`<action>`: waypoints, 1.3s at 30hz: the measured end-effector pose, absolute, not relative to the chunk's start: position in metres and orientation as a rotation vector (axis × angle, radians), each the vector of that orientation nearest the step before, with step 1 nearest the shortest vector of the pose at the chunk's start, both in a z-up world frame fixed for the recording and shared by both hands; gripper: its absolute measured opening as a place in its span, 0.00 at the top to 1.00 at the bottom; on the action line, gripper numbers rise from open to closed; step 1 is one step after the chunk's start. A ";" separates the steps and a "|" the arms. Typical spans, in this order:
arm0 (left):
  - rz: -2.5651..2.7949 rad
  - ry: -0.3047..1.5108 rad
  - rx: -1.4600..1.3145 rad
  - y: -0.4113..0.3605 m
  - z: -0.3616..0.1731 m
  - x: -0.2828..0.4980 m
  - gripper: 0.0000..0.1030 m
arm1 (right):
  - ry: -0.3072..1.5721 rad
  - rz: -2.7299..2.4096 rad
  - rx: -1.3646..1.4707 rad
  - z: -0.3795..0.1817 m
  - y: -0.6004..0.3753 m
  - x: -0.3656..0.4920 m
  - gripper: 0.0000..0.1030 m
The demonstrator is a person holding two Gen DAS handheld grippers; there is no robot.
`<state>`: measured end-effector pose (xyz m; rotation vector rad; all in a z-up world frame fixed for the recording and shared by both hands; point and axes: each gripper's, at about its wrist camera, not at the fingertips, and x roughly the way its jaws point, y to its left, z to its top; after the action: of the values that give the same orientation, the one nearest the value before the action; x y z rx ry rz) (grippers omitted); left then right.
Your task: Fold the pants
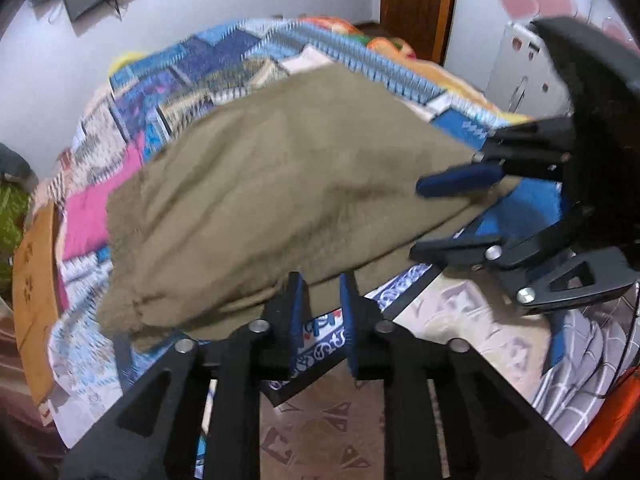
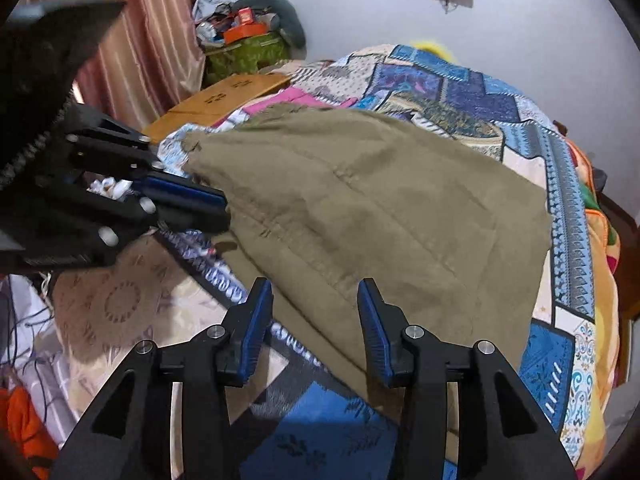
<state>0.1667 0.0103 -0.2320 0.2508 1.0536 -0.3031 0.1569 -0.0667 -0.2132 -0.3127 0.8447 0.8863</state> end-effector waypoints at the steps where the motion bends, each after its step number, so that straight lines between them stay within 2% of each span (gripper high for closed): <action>1: -0.304 1.049 0.245 0.011 -0.234 0.168 0.80 | 0.844 0.888 -0.326 -0.216 -0.066 0.155 0.60; 3: -0.308 1.046 0.225 0.013 -0.235 0.171 0.78 | 0.834 0.890 -0.328 -0.219 -0.064 0.154 0.64; 5: -0.309 1.052 0.207 0.014 -0.235 0.174 0.76 | 0.833 0.866 -0.317 -0.220 -0.063 0.159 0.80; 6: -0.312 1.051 0.209 0.014 -0.234 0.174 0.76 | 0.838 0.865 -0.307 -0.220 -0.062 0.162 0.81; 8: -0.314 1.042 0.232 0.011 -0.233 0.174 0.72 | 0.841 0.871 -0.281 -0.218 -0.062 0.167 0.91; 11: -0.313 1.011 0.277 0.006 -0.230 0.169 0.68 | 0.840 0.881 -0.266 -0.213 -0.060 0.169 0.95; 19: -0.297 0.971 0.249 0.009 -0.217 0.163 0.67 | 0.847 0.936 -0.211 -0.197 -0.069 0.162 0.97; 26: -0.234 0.952 0.195 0.031 -0.203 0.150 0.67 | 0.838 0.937 -0.293 -0.200 -0.065 0.148 0.95; 27: -0.208 0.950 0.173 0.040 -0.199 0.148 0.63 | 0.854 0.933 -0.313 -0.203 -0.062 0.147 0.93; 29: -0.152 0.937 0.149 0.057 -0.194 0.148 0.49 | 0.875 0.915 -0.340 -0.207 -0.060 0.145 0.91; 33: -0.019 0.921 0.096 0.100 -0.183 0.149 0.44 | 0.861 0.880 -0.316 -0.201 -0.071 0.142 0.82; 37: 0.048 0.933 0.021 0.135 -0.186 0.158 0.30 | 0.852 0.788 -0.253 -0.193 -0.096 0.149 0.69; 39: 0.061 0.954 -0.015 0.146 -0.194 0.165 0.29 | 0.852 0.726 -0.207 -0.191 -0.112 0.156 0.63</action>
<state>0.1647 0.1461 -0.1938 -0.0152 0.9544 0.0614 0.1564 -0.1120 -0.1905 -0.2065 0.8523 0.7261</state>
